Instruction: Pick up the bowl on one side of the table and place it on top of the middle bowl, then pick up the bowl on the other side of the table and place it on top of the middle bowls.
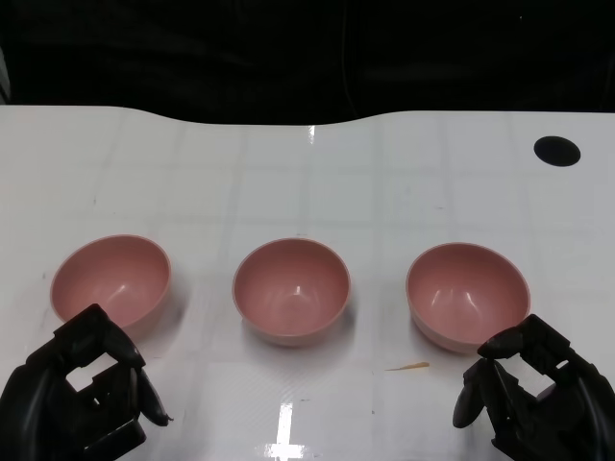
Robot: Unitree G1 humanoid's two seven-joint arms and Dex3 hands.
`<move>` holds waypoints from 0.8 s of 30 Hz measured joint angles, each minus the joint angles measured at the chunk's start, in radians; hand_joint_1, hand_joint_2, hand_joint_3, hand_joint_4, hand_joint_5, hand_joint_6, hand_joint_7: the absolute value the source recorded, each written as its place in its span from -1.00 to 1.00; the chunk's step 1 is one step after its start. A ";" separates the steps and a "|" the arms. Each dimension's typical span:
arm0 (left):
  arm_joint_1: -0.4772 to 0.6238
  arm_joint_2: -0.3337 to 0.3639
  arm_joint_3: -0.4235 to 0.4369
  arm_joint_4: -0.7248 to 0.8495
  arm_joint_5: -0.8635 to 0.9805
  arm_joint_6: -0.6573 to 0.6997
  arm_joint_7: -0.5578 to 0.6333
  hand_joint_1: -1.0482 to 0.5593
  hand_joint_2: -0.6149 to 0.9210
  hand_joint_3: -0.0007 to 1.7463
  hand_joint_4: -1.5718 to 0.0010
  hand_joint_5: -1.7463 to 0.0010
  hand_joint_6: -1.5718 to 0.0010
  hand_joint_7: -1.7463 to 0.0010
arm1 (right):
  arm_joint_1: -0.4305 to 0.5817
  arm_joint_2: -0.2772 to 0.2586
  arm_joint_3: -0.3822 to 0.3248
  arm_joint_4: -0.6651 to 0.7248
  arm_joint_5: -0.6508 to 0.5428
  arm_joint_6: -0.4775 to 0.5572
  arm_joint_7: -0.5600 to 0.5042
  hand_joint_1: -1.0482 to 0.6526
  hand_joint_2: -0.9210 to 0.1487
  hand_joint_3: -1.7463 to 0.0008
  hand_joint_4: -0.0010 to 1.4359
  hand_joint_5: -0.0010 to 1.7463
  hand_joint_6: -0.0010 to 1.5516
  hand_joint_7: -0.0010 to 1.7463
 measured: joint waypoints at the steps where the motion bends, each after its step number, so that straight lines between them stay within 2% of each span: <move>1: 0.000 0.000 0.000 0.000 0.000 0.000 0.000 0.49 0.66 0.53 -0.03 -1.00 0.18 -1.00 | 0.000 0.000 0.000 0.000 0.000 0.000 0.000 0.04 -0.50 -0.01 0.29 0.81 0.02 0.48; 11: 0.002 0.000 0.000 -0.001 -0.003 0.000 0.000 0.48 0.65 0.53 -0.01 -1.00 0.19 -1.00 | 0.004 0.000 0.001 -0.004 -0.001 0.000 0.000 0.05 -0.55 0.01 0.28 0.81 0.02 0.48; 18: 0.003 -0.001 0.001 -0.001 -0.002 -0.002 0.000 0.53 0.66 0.53 0.01 -1.00 0.20 -1.00 | 0.004 0.000 0.001 -0.004 -0.001 0.000 -0.002 0.04 -0.47 -0.05 0.29 0.80 0.02 0.48; 22: 0.002 -0.016 0.003 0.002 -0.005 -0.060 -0.001 0.55 0.63 0.51 0.07 -1.00 0.24 -1.00 | 0.005 0.000 0.002 -0.004 -0.001 0.000 -0.002 0.02 -0.49 -0.01 0.28 0.81 0.00 0.50; 24: 0.000 -0.039 0.005 0.036 0.024 -0.164 0.000 0.28 0.50 0.27 0.35 -0.76 0.29 -0.53 | 0.005 0.001 0.002 -0.004 -0.001 0.000 -0.003 0.03 -0.51 0.02 0.29 0.81 0.00 0.49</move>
